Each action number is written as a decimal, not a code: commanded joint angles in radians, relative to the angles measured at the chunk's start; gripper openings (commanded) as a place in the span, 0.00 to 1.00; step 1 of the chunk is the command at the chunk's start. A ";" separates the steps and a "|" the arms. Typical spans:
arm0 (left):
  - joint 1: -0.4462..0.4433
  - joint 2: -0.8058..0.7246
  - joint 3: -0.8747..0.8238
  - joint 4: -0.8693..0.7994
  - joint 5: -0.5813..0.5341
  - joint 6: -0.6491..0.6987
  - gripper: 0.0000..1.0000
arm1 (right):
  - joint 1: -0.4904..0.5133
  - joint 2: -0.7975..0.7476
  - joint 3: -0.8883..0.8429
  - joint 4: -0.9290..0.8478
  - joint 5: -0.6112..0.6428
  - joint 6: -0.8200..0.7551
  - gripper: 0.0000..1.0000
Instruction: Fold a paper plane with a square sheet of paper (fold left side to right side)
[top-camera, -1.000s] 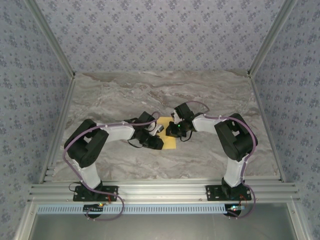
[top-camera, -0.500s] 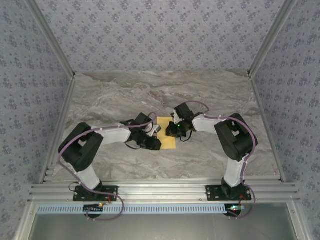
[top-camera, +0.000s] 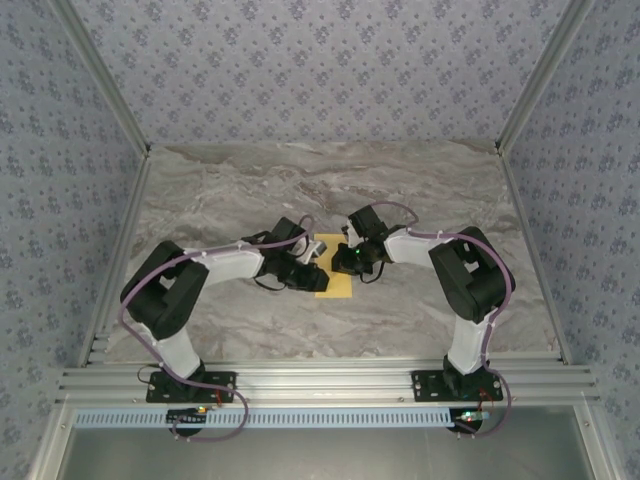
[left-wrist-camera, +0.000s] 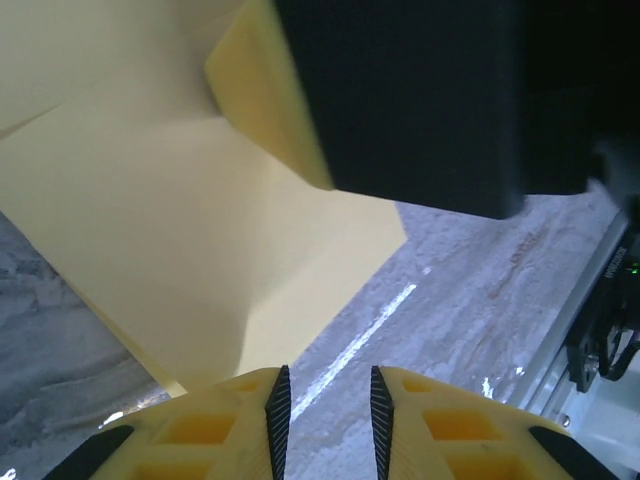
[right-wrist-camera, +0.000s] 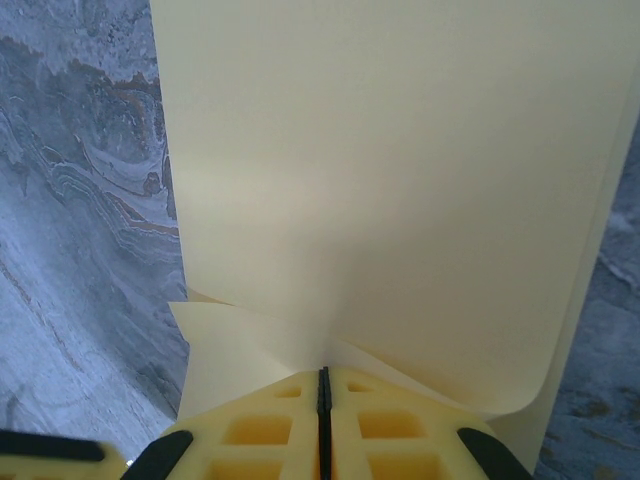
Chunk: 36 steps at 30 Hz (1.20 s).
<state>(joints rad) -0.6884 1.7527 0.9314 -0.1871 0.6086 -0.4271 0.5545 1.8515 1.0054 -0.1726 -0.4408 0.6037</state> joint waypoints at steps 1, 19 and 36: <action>-0.012 0.030 0.049 -0.040 -0.017 0.047 0.30 | 0.002 0.028 -0.002 -0.096 0.047 -0.022 0.11; -0.011 0.083 -0.009 -0.059 -0.119 0.054 0.20 | -0.009 -0.060 -0.018 -0.044 0.002 -0.041 0.06; -0.025 0.082 -0.036 -0.071 -0.171 0.056 0.17 | 0.070 -0.010 -0.004 0.001 -0.055 -0.014 0.01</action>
<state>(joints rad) -0.6960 1.8084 0.9386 -0.1925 0.5037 -0.3862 0.6155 1.8126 0.9798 -0.1650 -0.4866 0.5831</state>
